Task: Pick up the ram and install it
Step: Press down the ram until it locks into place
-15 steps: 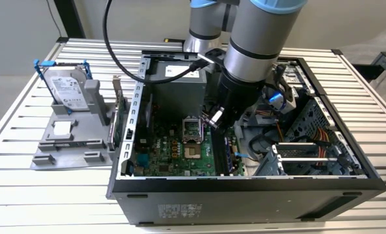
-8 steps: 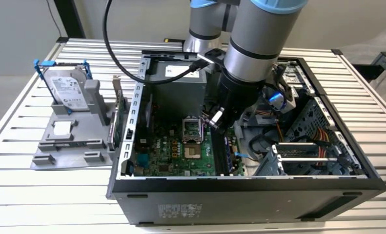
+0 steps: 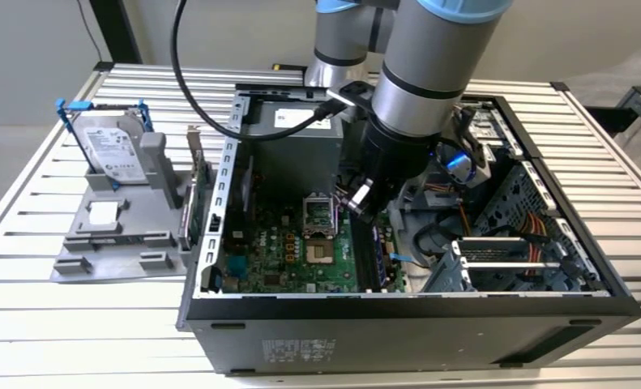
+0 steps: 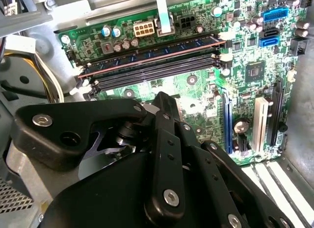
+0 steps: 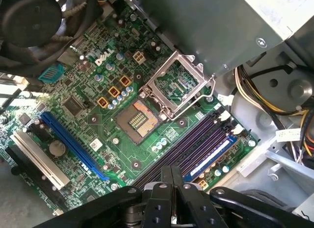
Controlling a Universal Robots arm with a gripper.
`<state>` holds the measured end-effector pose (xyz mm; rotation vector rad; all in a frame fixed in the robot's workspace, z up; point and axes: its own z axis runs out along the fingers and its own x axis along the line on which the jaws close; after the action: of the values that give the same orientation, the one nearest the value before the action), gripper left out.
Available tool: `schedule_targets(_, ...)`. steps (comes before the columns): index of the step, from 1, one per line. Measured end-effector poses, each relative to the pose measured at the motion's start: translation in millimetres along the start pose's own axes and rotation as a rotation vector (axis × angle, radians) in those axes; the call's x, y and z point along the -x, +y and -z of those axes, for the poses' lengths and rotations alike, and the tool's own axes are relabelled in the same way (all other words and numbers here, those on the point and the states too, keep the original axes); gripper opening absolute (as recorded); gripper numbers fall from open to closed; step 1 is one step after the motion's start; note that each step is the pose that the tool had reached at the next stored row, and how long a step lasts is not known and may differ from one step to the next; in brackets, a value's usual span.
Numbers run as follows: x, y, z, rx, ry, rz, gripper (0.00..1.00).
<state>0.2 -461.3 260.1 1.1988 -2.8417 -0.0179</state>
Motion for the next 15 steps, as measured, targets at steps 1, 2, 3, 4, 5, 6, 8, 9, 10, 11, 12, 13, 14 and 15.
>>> schedule_targets(1,0.0,0.0,0.0,0.0007,0.0008,0.002,0.00)
schedule_targets(2,0.0,0.0,0.0,0.0012,0.0015,0.005,0.00)
schedule_targets(3,0.0,0.0,0.0,0.0018,0.0022,0.007,0.00)
schedule_targets(4,0.0,0.0,0.0,0.0024,0.0030,0.009,0.00)
schedule_targets(5,0.0,0.0,0.0,0.0030,0.0039,0.011,0.00)
schedule_targets(6,0.0,0.0,0.0,0.0037,0.0046,0.014,0.00)
schedule_targets(8,0.0,0.0,0.0,0.0049,0.0062,0.018,0.00)
schedule_targets(9,0.0,0.0,0.0,0.0054,0.0069,0.021,0.00)
schedule_targets(10,0.0,0.0,0.0,0.0060,0.0077,0.023,0.00)
schedule_targets(11,0.0,0.0,0.0,0.0067,0.0085,0.026,0.00)
schedule_targets(12,0.0,0.0,0.0,0.0072,0.0093,0.028,0.00)
schedule_targets(13,0.0,0.0,-0.1,0.0078,0.0099,0.031,0.00)
schedule_targets(14,0.0,0.0,-0.1,0.0084,0.0106,0.034,0.00)
schedule_targets(15,0.0,0.0,-0.2,0.0088,0.0113,0.038,0.00)
